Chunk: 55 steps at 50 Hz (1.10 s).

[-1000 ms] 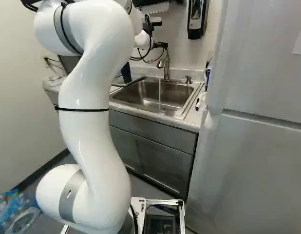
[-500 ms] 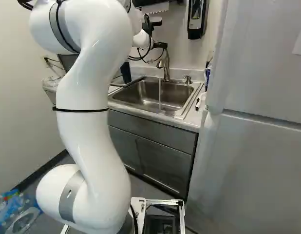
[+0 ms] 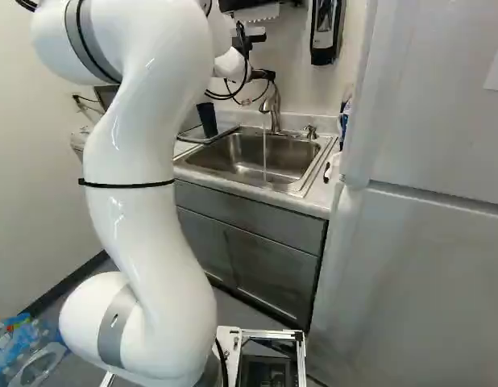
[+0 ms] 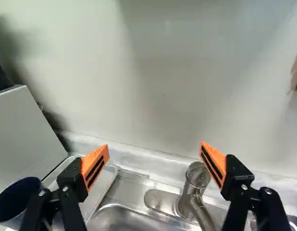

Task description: Rinse the cup and place it in the tray

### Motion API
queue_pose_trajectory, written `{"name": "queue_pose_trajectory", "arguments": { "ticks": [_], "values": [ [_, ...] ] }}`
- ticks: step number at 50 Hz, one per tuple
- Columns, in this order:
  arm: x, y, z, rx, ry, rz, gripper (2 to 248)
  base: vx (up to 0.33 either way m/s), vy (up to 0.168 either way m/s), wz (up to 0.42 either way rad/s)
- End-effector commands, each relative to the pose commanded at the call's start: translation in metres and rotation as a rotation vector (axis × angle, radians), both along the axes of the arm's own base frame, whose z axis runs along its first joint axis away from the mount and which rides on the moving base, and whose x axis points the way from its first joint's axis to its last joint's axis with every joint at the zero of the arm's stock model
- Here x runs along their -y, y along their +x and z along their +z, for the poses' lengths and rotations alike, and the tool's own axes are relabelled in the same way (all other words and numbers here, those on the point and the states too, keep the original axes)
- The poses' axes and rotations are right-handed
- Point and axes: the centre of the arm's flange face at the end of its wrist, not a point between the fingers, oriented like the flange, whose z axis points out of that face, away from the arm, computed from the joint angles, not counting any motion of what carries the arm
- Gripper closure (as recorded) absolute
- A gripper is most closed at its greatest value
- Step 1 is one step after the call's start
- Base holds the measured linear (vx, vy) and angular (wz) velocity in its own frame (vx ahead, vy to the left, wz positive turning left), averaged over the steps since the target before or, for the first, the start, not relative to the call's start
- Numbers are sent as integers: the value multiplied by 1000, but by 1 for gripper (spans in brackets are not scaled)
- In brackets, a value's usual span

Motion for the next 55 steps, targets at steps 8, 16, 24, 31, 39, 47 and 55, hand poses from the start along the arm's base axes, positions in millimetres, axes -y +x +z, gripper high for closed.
{"name": "queue_pose_trajectory", "arguments": {
  "ticks": [8,16,24,31,39,47,55],
  "values": [
    [0,-5,0,-9,1,0,3,0,0,0],
    [0,-11,0,-22,3,1,3,0,0,0],
    [-1,-16,-1,-41,5,2,3,0,0,0],
    [-1,-21,-2,-62,8,3,3,0,0,0],
    [-1,-27,-4,-91,12,5,3,0,0,0],
    [-2,-34,-6,-127,18,8,3,0,0,0],
    [-2,-42,-8,-163,23,9,3,0,0,0]
  ]
}}
